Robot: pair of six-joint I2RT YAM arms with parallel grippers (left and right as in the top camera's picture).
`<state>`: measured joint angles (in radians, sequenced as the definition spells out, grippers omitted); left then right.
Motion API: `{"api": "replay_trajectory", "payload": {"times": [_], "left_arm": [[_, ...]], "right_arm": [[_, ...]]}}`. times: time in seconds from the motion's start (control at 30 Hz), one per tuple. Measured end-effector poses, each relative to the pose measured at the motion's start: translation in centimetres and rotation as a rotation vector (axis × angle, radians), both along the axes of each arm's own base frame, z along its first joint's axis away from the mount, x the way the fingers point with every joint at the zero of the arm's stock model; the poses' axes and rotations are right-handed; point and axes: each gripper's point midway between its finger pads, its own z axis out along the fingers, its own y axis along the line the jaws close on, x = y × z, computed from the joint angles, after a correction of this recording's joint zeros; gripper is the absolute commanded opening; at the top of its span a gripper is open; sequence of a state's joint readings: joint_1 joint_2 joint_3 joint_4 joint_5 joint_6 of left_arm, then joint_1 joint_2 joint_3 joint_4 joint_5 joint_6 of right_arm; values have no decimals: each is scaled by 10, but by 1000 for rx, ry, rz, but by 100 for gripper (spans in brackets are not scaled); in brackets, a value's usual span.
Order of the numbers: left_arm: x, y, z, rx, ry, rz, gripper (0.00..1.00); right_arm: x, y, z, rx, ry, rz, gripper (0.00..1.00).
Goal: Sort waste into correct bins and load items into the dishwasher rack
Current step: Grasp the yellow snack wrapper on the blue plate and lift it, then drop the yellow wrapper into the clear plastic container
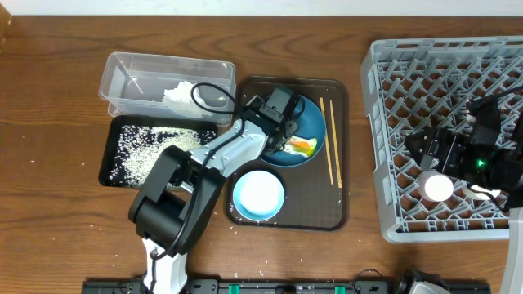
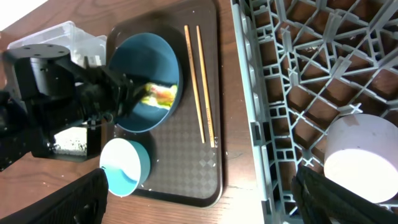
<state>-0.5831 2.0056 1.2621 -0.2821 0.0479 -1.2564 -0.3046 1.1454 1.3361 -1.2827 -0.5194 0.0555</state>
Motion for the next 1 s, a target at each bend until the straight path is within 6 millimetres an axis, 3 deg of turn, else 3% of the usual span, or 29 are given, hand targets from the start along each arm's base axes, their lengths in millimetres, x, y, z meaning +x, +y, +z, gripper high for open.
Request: {"api": "replay_trajectory", "payload": {"times": [0.27,0.5,0.57,0.63,0.83,0.9,1.0], "left_arm": [[-2,3,-4,57,-18,-185,6],[-10,23,4,174,-22,-432,6],[-9,26,18,197,-58,-498,6],[-5,29,44,215,-126,-558,6],[16,40,153,221,-408,-586,6],[23,52,171,229,-452,-560,7],[37,76,179,243,-478,-504,6]], "right_arm": [[0,0,0,0,0,0,92],[0,0,0,0,-1,0,93],[0,0,0,-1,-2,0,93],[1,0,0,-1,-4,0,93],[2,0,1,-3,-8,0,93],[2,-1,1,-3,-8,0,93],[2,-1,1,-3,-9,0,93]]}}
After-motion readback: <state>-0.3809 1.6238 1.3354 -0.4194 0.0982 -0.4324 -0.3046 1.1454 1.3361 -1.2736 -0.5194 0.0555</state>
